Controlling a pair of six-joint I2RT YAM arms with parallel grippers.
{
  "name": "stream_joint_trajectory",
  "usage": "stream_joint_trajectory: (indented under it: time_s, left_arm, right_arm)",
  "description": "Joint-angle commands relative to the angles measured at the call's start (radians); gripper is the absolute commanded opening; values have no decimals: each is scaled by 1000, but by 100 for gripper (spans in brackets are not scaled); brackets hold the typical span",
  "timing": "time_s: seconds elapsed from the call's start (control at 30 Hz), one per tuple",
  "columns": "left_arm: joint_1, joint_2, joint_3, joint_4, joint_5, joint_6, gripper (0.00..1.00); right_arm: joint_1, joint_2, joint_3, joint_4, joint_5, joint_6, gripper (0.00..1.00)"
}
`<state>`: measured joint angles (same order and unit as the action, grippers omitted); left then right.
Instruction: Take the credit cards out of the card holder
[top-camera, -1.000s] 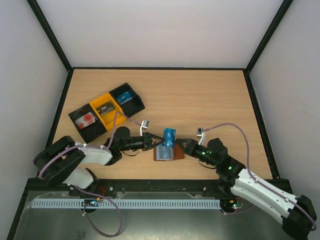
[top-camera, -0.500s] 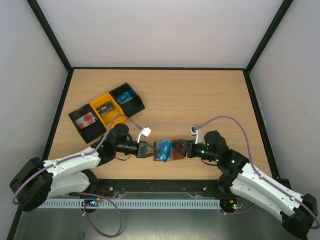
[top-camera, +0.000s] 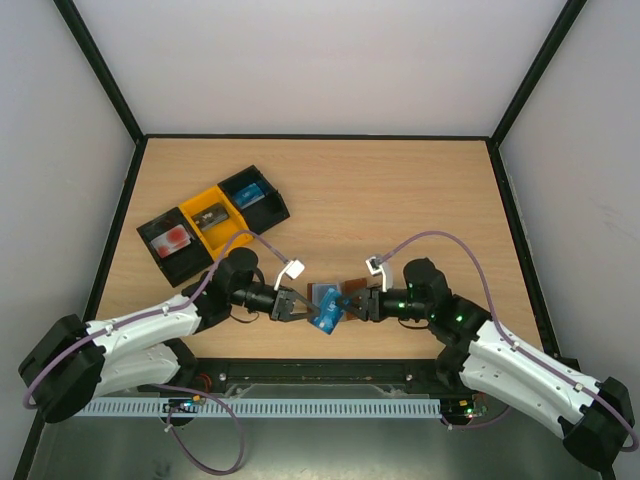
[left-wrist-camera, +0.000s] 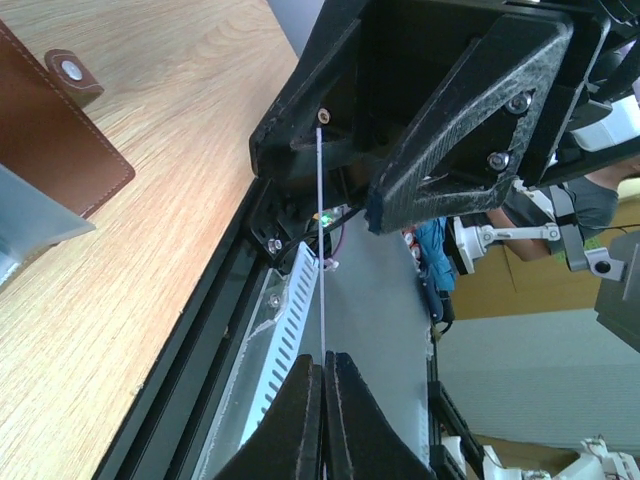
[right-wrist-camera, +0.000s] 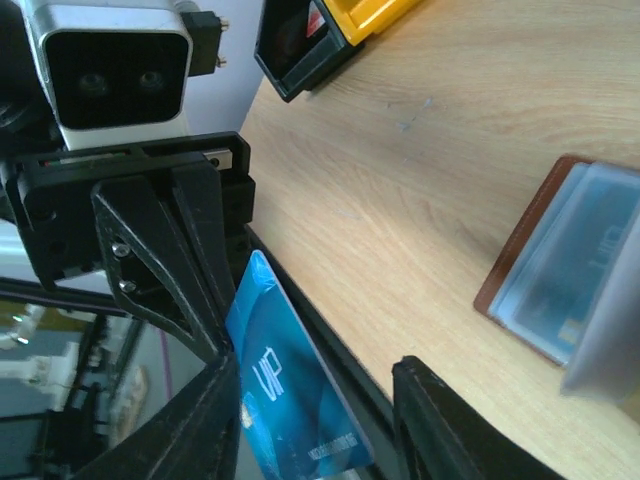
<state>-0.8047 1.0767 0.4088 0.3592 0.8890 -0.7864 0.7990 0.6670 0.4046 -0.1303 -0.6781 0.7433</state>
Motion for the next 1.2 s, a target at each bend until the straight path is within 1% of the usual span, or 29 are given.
stream_joint_trajectory:
  time_s: [0.0,0.1,0.13,0.23,0.3,0.37,0.4,0.43,0.47,0.53,0.63,0.77,0.87,0.97,1.07,1.17]
  left_arm:
    - [-5,5,-5,39,40,6,3]
    - [-5,8,5,12,32,17,3]
    - [-5,7,8,6,25,15,3]
    - [-4,-1,17,1,-13,-19,10]
    - [-2,-22,23,19,-36,-54,27]
    - [4,-54,32,11,-103,-84,31]
    - [12,-75,33,2,-140,-101,36]
    - [20,-96,38,-11,-186,-125,47]
    - [24,-118,39,-20,-228,-146,56]
    - [31,-163,36,-21,-302,-187,66]
    - [33,-222,36,-31,-392,-227,74]
    - [34,-264,28,-29,-462,-268,77]
    - [34,-265,17,-11,-477,-301,76]
    - [33,-250,0,69,-460,-352,71]
    - [33,-229,-24,165,-440,-399,62]
    - [33,-207,-30,233,-426,-427,57]
  right_arm:
    - [5,-4,-3,59,-48,-7,32]
    - [6,-18,-8,72,-32,6,8]
    - [5,-25,-17,99,-32,18,3]
    - [6,-48,-53,181,-30,76,2]
    - [6,-55,-72,235,-23,119,2]
    - [6,-60,-90,295,-1,172,2]
    - [5,-61,-98,326,20,197,2]
    - [5,-61,-106,356,42,223,2]
    - [6,-60,-114,389,64,250,2]
    - [5,-57,-128,461,103,303,2]
    - [5,-54,-156,562,186,378,2]
    - [5,-39,-176,687,262,464,2]
    - [5,-18,-173,741,307,507,2]
    - [5,-7,-174,769,357,532,2]
    - [5,5,-167,766,402,539,2]
    - [6,23,-155,762,416,541,2]
